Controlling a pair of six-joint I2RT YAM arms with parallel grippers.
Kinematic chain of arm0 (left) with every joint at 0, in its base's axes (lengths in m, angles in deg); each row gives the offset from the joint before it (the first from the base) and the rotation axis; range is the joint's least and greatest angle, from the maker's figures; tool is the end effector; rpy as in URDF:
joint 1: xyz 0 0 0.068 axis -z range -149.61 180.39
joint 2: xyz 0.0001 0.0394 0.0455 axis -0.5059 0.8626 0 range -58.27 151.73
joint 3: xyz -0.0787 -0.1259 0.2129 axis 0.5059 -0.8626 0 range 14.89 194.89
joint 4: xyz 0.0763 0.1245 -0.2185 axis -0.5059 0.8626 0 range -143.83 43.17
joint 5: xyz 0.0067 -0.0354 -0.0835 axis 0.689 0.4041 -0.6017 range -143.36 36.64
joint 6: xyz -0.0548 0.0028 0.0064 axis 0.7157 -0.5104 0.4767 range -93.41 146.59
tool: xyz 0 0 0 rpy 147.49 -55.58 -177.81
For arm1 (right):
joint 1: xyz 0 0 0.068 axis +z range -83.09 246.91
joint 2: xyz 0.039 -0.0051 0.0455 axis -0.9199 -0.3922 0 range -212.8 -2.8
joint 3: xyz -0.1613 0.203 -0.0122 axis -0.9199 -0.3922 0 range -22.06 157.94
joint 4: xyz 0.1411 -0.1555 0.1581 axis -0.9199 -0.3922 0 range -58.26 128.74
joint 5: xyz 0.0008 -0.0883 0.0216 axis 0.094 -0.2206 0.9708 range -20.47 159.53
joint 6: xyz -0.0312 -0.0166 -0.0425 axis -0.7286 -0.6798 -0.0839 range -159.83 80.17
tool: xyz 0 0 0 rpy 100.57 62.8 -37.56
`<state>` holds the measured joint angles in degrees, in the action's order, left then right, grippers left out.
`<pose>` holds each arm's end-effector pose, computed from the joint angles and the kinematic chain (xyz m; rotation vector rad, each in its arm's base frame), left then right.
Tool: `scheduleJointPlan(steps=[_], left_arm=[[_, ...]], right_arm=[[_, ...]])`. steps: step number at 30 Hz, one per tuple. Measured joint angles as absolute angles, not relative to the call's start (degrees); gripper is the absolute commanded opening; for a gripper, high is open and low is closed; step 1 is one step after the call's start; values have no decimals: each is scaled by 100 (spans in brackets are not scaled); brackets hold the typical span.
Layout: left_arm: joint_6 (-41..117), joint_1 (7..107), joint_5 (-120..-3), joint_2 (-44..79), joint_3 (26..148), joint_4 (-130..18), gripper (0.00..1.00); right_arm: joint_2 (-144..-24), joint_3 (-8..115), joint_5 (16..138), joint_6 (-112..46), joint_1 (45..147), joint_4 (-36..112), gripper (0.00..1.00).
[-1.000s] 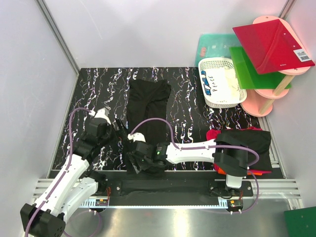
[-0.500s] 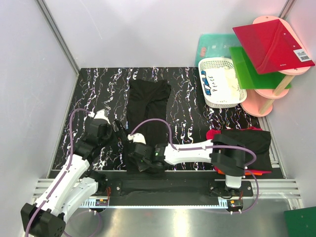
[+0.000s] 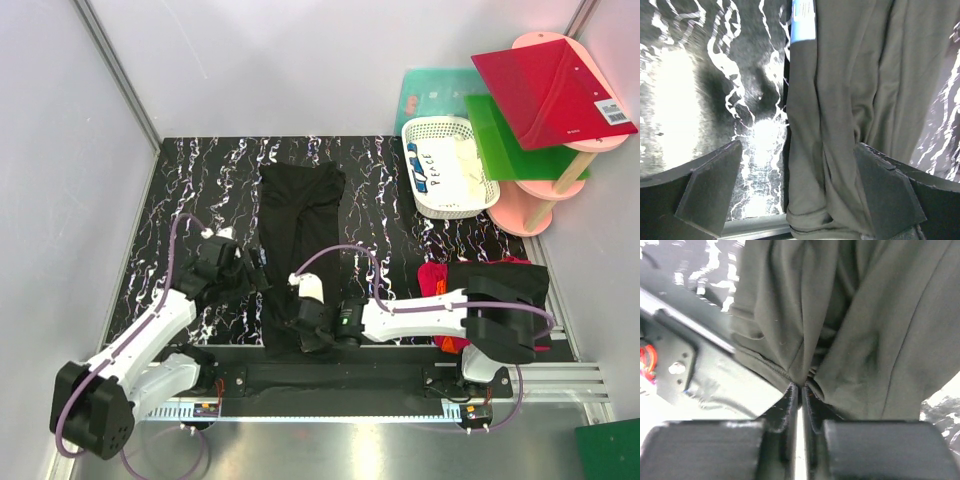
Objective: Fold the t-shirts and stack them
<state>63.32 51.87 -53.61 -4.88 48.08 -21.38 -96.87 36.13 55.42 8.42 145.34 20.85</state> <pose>0.1773 -0.0700 0.1970 -0.3354 2.5195 -0.4227 0.0767 0.3292 0.1783 -0.5703 2.5160 0.6108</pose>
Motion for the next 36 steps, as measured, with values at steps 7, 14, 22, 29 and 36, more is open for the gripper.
scheduleJointPlan(steps=[7,14,22,29,36], left_arm=[[6430,5652,-5379,-364,4699,-2291,99],[6581,5759,-5383,-834,4519,-2403,73],[6885,5867,-5306,-1721,4047,-2348,48],[7023,5873,-5252,-1809,3997,-2348,72],[7062,5980,-5245,-1931,3916,-2355,72]], right_arm=[[-10091,3622,5494,982,14654,1807,100],[-9649,3685,4928,661,14759,1683,96],[-9190,4039,3686,-63,14595,1807,88],[-9169,3226,4613,-181,12595,3602,70],[-10253,3495,6114,70,11754,4660,3]])
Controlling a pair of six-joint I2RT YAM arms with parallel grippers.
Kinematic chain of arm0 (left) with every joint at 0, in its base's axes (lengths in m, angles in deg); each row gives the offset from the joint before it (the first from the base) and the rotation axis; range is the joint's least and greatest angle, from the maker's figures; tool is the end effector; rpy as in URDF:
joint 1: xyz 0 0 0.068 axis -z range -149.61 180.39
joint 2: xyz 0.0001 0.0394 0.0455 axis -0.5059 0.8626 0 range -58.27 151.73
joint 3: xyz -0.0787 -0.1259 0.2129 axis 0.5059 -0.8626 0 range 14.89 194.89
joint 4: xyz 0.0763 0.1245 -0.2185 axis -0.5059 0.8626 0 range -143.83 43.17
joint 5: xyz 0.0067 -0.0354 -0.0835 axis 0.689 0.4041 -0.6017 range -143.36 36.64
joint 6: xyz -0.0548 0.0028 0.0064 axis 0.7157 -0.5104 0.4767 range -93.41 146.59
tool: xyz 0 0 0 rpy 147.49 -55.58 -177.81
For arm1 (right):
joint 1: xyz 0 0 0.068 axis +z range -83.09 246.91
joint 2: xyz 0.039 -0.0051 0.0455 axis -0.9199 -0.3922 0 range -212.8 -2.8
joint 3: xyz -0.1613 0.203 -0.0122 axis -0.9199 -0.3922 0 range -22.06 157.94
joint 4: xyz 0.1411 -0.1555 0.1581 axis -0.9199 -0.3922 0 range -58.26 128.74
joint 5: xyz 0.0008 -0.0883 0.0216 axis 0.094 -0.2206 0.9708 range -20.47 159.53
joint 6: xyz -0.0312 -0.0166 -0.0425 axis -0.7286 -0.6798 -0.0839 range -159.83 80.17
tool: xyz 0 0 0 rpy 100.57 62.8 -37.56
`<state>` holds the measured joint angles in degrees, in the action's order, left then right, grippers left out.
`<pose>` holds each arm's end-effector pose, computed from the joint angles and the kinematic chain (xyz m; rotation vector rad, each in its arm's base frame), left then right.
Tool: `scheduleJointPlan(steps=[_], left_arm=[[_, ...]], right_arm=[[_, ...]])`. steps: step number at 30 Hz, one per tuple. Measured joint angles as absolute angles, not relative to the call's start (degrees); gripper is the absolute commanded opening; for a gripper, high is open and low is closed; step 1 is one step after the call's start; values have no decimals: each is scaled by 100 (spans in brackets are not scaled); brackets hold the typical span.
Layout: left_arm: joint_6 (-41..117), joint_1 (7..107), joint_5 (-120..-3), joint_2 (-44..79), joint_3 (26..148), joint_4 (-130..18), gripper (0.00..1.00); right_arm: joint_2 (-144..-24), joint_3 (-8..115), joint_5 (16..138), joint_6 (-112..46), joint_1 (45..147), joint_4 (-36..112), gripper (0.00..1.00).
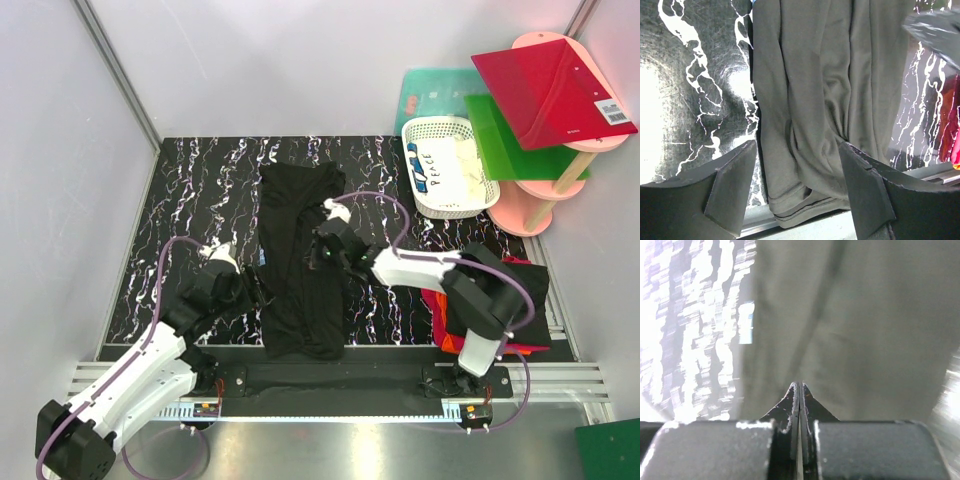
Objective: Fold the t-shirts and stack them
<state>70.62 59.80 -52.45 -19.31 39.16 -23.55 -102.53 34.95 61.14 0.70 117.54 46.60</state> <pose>0.1379 -0.0771 0.1876 -0.3182 2.4176 -0.5888 0.2423 0.2867 0.1736 -0.1131 2.2676 0.7299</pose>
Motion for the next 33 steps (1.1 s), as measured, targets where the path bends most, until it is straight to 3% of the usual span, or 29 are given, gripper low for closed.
scheduleJointPlan(steps=[2,5,8,9,11,21,27,33], left_arm=[[7062,5985,-5228,-1944,3875,-2353,72],[7064,5987,-5193,-1909,3855,-2357,72],[7064,5987,-5149,-1852,3853,-2353,72],[7064,5987,-5134,-1841,3853,-2353,72],[7062,5987,-5105,-1815,3853,-2350,72],[7038,5987,-4939,-1546,3853,-2357,73],[7018,5987,-4876,-1524,3853,-2355,73],[7016,5987,-4856,-1527,3853,-2357,73]], right_arm=[[-10635,3801,6582,129,11760,4821,12],[-11011,4245,7124,239,11765,4922,15],[-11273,4647,7459,300,11765,4924,39],[-11330,4739,7526,324,11765,4926,52],[-11405,4822,7666,365,11765,4922,58],[-11479,4719,7784,543,11765,4636,50],[-11387,4339,7806,671,11765,4472,35],[-11341,4153,7891,803,11765,4446,36]])
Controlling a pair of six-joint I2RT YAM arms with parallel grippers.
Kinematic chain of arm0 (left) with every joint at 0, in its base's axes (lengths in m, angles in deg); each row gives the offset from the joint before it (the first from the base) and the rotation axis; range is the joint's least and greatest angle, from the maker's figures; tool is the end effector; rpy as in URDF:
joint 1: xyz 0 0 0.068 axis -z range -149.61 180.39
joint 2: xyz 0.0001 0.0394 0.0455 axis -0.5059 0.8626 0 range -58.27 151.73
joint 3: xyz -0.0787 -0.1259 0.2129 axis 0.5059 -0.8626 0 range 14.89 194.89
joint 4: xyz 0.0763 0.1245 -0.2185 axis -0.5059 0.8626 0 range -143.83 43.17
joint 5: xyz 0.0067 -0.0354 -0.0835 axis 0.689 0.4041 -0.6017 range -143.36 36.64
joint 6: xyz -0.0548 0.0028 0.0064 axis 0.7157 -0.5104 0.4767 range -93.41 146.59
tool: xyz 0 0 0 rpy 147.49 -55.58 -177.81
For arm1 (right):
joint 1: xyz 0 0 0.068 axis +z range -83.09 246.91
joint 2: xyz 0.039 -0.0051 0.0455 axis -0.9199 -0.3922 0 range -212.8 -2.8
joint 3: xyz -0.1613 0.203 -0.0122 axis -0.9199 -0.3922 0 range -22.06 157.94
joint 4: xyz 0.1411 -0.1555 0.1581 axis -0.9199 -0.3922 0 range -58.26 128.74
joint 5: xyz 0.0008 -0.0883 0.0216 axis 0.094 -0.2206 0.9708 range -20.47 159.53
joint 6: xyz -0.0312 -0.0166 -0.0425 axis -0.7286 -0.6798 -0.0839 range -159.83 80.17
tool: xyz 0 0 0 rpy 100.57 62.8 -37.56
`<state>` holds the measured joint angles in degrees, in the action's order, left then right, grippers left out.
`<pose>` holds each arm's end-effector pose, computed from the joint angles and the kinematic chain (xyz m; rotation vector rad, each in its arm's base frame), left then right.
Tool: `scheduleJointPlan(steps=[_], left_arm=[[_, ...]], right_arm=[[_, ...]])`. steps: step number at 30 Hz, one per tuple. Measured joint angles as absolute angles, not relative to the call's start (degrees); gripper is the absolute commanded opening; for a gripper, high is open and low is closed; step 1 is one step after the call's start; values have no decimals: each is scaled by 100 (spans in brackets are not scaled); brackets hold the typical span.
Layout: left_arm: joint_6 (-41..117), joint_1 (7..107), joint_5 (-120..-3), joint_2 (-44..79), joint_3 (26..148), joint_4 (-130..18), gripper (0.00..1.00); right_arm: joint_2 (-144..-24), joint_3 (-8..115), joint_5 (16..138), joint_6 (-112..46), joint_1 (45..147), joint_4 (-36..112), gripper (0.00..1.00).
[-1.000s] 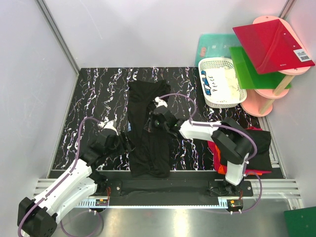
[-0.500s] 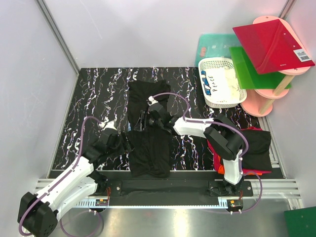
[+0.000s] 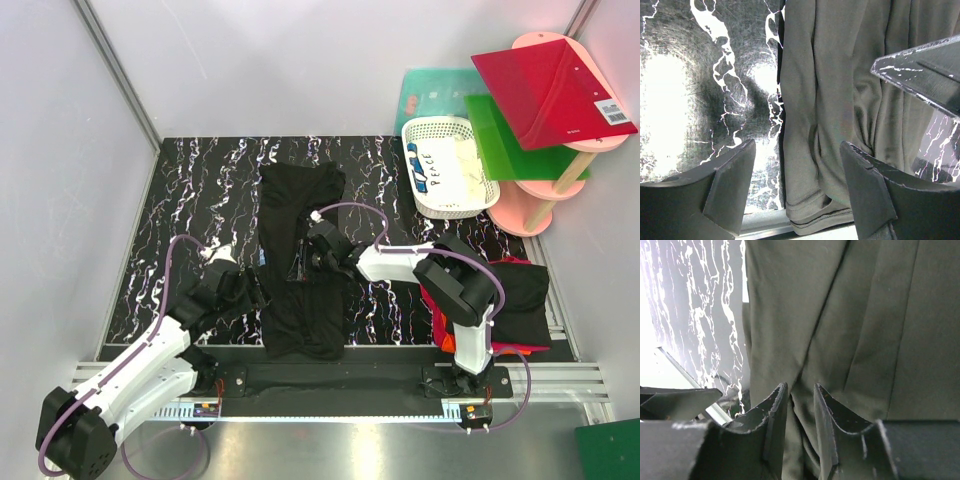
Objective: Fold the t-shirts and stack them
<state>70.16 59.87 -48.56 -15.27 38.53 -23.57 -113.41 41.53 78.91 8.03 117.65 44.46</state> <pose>0.1423 -0.0769 0.1743 -0.3433 2.4652 -0.4608 0.2506 0.3163 0.1351 -0.1570 2.5193 1.0007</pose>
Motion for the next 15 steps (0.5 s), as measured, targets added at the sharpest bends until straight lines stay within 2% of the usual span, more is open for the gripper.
scheduleJointPlan(steps=[15], left_arm=[[7018,5987,-4847,-1544,3853,-2355,73]], right_arm=[[-11726,4254,8283,997,11817,4706,35]])
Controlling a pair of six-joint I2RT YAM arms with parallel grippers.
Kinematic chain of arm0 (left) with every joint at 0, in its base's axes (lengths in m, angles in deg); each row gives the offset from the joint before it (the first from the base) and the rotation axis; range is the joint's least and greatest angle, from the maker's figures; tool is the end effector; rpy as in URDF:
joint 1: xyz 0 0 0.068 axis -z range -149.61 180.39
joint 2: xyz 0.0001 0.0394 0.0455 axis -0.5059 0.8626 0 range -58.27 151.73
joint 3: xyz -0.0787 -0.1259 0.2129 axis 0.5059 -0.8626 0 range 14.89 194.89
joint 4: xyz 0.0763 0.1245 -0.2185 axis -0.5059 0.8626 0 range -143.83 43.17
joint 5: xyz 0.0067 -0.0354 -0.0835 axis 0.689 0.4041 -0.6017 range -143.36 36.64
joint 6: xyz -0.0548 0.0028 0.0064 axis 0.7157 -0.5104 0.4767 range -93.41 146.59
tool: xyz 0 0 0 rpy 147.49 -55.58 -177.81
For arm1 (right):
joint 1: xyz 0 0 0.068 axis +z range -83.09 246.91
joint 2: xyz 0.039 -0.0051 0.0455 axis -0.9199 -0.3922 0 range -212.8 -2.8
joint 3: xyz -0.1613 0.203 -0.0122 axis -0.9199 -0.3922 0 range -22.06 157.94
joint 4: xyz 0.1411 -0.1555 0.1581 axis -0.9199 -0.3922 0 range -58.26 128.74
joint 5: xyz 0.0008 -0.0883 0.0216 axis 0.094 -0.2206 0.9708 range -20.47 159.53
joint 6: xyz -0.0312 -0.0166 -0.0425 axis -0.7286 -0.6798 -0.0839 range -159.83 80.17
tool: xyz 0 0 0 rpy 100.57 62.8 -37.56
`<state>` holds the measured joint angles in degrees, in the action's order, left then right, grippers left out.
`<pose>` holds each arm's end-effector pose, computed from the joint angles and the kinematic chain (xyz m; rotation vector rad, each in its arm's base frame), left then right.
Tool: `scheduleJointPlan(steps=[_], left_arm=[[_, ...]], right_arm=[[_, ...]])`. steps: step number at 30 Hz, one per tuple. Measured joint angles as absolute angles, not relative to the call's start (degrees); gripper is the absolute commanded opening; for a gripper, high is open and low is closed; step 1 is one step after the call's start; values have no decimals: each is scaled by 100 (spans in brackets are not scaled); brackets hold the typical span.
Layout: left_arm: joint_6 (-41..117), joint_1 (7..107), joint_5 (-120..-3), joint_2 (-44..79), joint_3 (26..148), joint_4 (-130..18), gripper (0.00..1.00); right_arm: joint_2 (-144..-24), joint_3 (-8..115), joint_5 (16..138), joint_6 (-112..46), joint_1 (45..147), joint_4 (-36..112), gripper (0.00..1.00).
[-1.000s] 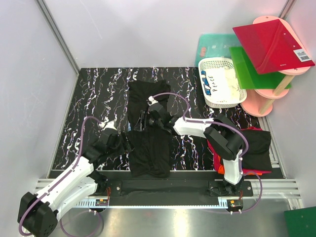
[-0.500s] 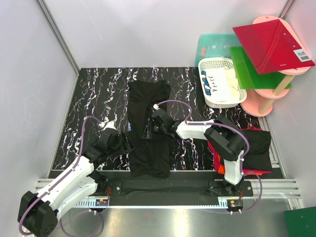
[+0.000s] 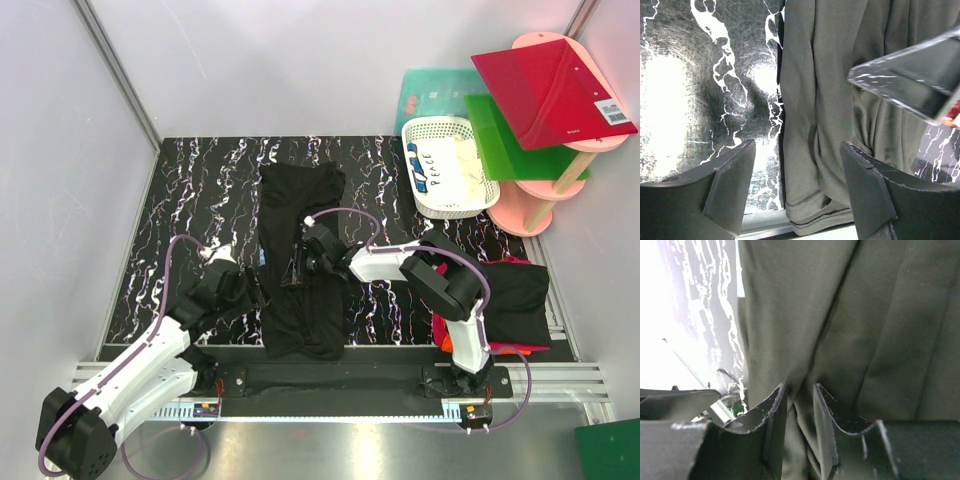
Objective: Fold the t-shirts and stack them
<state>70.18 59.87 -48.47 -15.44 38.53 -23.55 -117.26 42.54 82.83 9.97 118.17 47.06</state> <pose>0.1421 -0.0767 0.1747 -0.3442 2.4621 -0.4610 0.2506 0.3262 0.1183 -0.1671 2.5608 1.0806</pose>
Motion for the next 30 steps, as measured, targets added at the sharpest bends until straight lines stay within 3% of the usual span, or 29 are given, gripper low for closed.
scheduleJointPlan(steps=[3,5,9,18,30], left_arm=[[7016,5987,-4832,-1544,3853,-2355,73],[7016,5987,-4823,-1546,3853,-2353,73],[7016,5987,-4810,-1559,3853,-2350,73],[7018,5987,-4751,-1577,3853,-2350,73],[7018,5987,-4725,-1485,3831,-2361,73]], right_arm=[[-11907,4420,8385,1036,11852,4734,34],[-11947,4470,8396,1036,11872,4732,19],[-11977,4492,8398,1021,11889,4719,4],[-11929,4483,8092,947,11964,4601,1],[-10823,4138,6768,427,12167,4496,2]])
